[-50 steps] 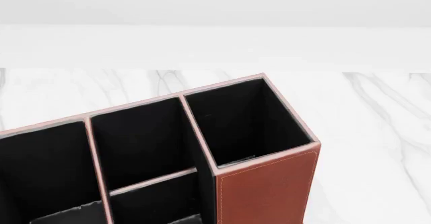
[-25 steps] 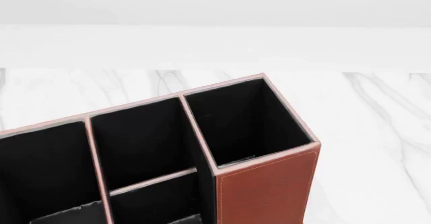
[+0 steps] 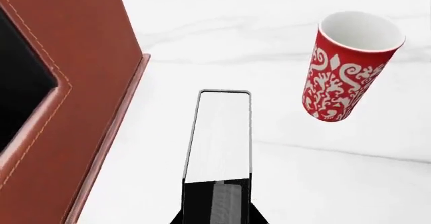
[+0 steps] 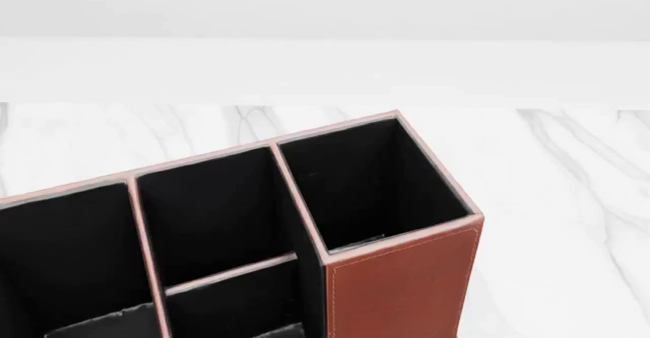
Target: Pick up the book and place it in the front compartment of the caddy.
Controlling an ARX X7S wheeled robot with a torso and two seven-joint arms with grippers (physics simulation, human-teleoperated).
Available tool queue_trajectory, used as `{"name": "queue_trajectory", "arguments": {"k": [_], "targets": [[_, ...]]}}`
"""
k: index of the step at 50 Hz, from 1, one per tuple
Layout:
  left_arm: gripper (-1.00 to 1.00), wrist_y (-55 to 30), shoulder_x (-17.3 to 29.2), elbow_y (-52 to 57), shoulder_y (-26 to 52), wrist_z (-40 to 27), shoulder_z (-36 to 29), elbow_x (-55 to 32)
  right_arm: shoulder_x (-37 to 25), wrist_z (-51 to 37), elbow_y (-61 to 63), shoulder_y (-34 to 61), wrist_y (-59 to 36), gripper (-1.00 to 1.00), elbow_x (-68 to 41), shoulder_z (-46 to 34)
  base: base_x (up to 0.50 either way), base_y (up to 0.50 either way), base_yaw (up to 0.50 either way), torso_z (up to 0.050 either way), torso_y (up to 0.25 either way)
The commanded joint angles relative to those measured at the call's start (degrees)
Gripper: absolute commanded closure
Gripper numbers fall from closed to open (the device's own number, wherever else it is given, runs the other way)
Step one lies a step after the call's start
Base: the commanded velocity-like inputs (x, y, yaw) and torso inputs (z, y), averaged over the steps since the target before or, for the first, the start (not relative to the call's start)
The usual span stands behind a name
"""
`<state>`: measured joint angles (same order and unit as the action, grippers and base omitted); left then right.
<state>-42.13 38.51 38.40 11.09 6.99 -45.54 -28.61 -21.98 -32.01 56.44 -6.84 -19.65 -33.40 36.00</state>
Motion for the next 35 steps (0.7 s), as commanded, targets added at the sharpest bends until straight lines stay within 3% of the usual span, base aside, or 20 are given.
{"name": "queue_trajectory", "arguments": {"k": [1,4,6,9,12,13,17,26,35], "targets": [[1.0,0.3,0.9,4.7,1.0,-2.4,4.5,-2.8,-0.3,-0.3,-0.1,-0.5,0.6,-1.0,-0.8,0.7,0.0,0.0,0.0,0.0,0.0],[1.0,-1.7,0.3,6.8,2.0,-5.1,9.5,-7.9,-0.6,-0.6,-0.3,-0.1,0.3,-1.0,-0.6,0.3,0.0,0.0,0.0,0.0,0.0],[1.0,-8.8,-1.2,8.8,5.0,-10.8,16.7,-19.4,-0.9,-0.8,-0.5,0.3,0.1,-1.0,-0.3,-0.3,0.0,0.0,0.0,0.0,0.005],[1.0,-10.7,0.0,12.3,8.3,-12.8,21.6,-26.3,-1.0,-0.9,-0.5,0.3,0.1,-1.0,-0.2,-0.6,0.0,0.0,0.0,0.0,0.0],[1.0,-11.3,1.5,15.1,10.5,-13.0,23.9,-30.3,-1.0,-0.9,-0.4,-0.1,0.3,-1.0,-0.4,-0.3,0.0,0.0,0.0,0.0,0.0],[1.0,-8.6,3.1,18.3,10.8,-10.7,24.3,-26.9,-0.9,-0.8,-0.4,-0.3,0.5,-1.0,-0.6,0.0,0.0,0.0,0.0,0.0,0.0],[1.0,-10.6,5.2,20.3,16.3,-14.8,28.4,-35.9,-1.0,-0.9,-0.5,-0.5,0.7,-1.0,-0.8,0.2,0.0,0.0,0.0,0.0,0.002],[1.0,-2.4,16.1,21.5,27.1,-14.5,24.8,-44.8,-1.4,-1.2,-0.6,-0.2,0.5,-1.0,-0.1,-1.0,0.0,0.0,0.0,0.0,0.0],[1.0,3.6,21.8,19.2,36.5,-15.4,29.3,-62.3,-1.7,-1.5,-0.6,-0.6,0.7,-1.0,-0.8,-0.5,0.0,0.0,0.0,0.0,0.001]]}}
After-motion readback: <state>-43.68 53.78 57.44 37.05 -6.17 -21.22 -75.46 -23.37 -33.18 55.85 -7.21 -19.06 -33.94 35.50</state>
